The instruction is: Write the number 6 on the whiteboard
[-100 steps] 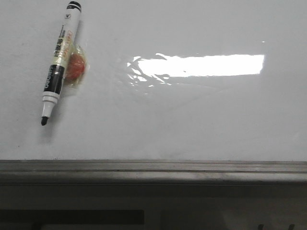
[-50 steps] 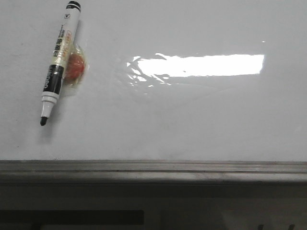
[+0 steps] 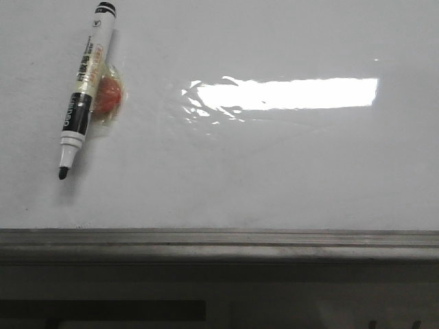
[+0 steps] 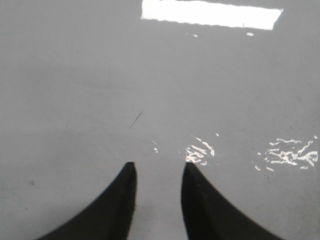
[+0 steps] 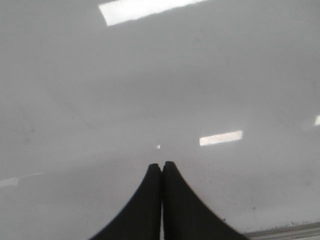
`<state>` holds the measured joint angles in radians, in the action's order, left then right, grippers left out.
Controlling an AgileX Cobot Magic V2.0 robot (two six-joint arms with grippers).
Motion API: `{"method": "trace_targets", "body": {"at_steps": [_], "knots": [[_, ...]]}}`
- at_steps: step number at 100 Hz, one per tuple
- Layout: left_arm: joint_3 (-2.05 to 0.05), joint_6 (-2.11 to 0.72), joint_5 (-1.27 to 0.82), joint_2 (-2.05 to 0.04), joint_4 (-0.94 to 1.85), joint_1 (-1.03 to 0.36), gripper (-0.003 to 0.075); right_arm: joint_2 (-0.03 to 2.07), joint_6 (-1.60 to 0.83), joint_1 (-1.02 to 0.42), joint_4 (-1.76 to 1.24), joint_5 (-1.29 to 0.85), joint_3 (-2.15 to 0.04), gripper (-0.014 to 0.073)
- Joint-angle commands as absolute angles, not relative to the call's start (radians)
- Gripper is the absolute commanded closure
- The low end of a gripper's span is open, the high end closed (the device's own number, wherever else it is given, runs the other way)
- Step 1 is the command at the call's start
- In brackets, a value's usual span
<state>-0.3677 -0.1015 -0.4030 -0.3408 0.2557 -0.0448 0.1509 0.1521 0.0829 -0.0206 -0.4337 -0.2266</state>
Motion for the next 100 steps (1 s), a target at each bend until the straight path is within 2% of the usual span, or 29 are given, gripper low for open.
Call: {"method": "trace_targets", "body": {"at_steps": [1,6,19,37,71,89,100], "knots": [[-0.401,-0.102,-0.271,-0.357,0.287,-0.054,0.0294,0.169,0.147,0.077,-0.009,-0.371,-0.262,0.0657],[-0.393,-0.102,-0.235,-0.361,0.283,-0.054,0.0265,0.169,0.147,0.077,-0.009,-0.369,-0.262,0.0657],[-0.393,-0.102,-0.173,-0.363,0.295,-0.059,0.0293,0.169,0.147,0.077,-0.009,-0.367,-0.262,0.0657],[-0.412,-0.164,-0.173,-0.363,0.314,-0.109,0.0294,0.169,0.147,0.077,-0.009,-0.374,-0.262,0.0657],[-0.412,-0.281,-0.177,-0.371,0.347,-0.421,0.0294,0.169,0.147,0.077,-0.009,-0.374,-0.262,0.0657],[-0.412,-0.281,-0.17,-0.459,0.349,-0.572,0.0294,0.169,0.147,0.077,-0.009,-0.374,-0.262,0.0657],[-0.412,-0.281,-0.086,-0.537,0.363,-0.659,0.0294,0.169,0.147,0.077,-0.009,-0.374,-0.262,0.0657]]}}
